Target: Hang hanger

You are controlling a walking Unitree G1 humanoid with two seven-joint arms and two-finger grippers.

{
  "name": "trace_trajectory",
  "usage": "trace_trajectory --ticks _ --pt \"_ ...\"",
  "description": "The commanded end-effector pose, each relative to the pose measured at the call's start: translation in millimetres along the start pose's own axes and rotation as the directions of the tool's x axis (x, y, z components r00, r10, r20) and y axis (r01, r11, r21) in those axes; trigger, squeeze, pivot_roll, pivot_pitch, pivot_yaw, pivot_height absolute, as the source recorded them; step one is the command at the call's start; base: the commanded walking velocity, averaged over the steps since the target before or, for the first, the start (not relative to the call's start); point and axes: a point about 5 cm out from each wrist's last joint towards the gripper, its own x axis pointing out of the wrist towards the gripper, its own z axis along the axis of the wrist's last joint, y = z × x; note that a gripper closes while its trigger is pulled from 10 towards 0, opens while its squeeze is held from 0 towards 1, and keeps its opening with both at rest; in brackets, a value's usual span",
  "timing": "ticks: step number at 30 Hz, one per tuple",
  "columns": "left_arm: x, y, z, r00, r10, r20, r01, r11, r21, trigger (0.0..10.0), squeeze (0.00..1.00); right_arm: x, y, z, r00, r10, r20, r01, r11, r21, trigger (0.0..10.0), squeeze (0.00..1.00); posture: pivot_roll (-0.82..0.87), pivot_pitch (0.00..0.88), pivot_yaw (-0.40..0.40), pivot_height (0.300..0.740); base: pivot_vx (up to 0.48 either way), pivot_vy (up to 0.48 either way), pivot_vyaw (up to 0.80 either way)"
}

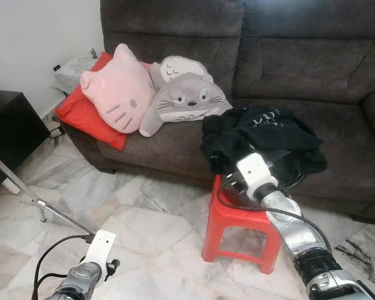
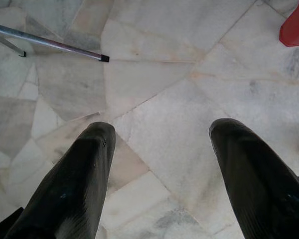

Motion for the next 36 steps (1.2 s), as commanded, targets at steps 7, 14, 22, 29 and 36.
trace_trajectory --ticks 7,14,22,29,36 --pt "0.0 2.7 1.7 1.0 0.008 -0.001 -0.008 1.0 0.026 10.0 0.0 3.7 8.6 1.7 0.999 0.042 0.003 -0.042 0.997 0.062 10.0 0.0 -0.19 0.004 0.115 0.74 0.0 0.0 0.0" --pt "0.0 3.0 1.9 1.0 0.01 0.0 -0.01 1.0 0.025 10.0 0.0 7.3 3.7 2.4 1.0 -0.003 -0.007 0.003 0.998 0.066 10.0 0.0 -0.18 0.002 0.116 0.74 0.0 0.0 0.0" --pt "0.1 2.7 2.4 1.0 0.011 0.002 -0.011 1.0 0.024 10.0 0.0 13.4 -3.6 3.4 0.998 -0.051 -0.031 0.053 0.995 0.088 10.0 0.0 -0.18 0.0 0.113 0.74 0.0 0.0 0.0" --pt "0.1 2.6 2.4 1.0 0.011 0.002 -0.011 1.0 0.024 10.0 0.0 16.6 -7.1 2.0 0.994 -0.089 -0.055 0.095 0.99 0.107 10.0 0.0 -0.18 0.0 0.113 0.74 0.0 0.0 0.0" --pt "0.1 2.9 3.0 1.0 0.011 0.003 -0.011 1.0 0.026 10.0 0.0 19.5 -6.7 4.2 0.995 -0.091 -0.051 0.097 0.989 0.113 1.5 0.0 -0.17 0.0 0.113 0.74 0.0 0.0 0.0"
